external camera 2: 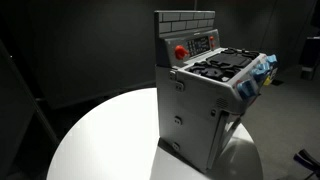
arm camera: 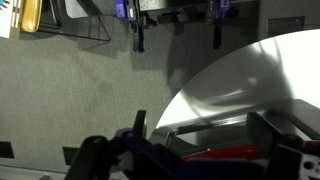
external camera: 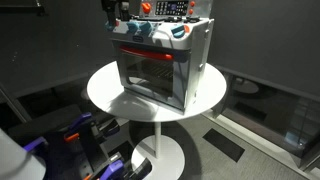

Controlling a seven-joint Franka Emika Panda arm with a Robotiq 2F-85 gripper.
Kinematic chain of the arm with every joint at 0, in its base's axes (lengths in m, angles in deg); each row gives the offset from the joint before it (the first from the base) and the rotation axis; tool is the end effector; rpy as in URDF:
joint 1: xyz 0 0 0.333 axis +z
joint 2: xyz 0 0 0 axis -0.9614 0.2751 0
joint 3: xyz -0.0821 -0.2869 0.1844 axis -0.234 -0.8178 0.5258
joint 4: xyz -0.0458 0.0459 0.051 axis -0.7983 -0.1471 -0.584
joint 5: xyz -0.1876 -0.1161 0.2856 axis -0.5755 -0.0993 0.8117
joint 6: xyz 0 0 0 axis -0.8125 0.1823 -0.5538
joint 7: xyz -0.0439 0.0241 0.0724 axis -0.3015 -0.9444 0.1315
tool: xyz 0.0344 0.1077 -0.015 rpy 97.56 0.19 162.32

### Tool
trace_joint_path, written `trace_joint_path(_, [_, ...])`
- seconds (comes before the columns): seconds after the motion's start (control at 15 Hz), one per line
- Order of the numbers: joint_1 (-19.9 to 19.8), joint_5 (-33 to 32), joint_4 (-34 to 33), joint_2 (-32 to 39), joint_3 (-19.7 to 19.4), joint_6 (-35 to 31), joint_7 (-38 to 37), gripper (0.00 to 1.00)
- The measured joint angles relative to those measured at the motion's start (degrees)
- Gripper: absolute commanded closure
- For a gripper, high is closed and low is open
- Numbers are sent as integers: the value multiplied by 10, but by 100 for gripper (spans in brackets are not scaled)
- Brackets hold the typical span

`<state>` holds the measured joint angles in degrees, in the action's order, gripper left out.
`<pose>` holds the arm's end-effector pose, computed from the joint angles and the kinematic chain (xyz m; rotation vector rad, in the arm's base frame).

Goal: Push the top orange button on the right side of the stove button display

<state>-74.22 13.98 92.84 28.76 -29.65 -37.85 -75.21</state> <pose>0.3196 0.0776 0.4871 2.9040 -0.1500 -0.1250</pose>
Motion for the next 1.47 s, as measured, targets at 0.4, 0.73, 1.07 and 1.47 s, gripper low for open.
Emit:
trace_joint_path(0.4, [2, 0, 0, 0, -2, -1, 0, 0])
trace_joint_path(0.73, [2, 0, -10, 1, -13, -45, 0, 0])
trace_joint_path(1.07, [-7, -1, -48, 15, -27, -114, -2, 0])
trace_joint_path(1.47, [-37, -20, -107, 82, -39, -208, -25, 0])
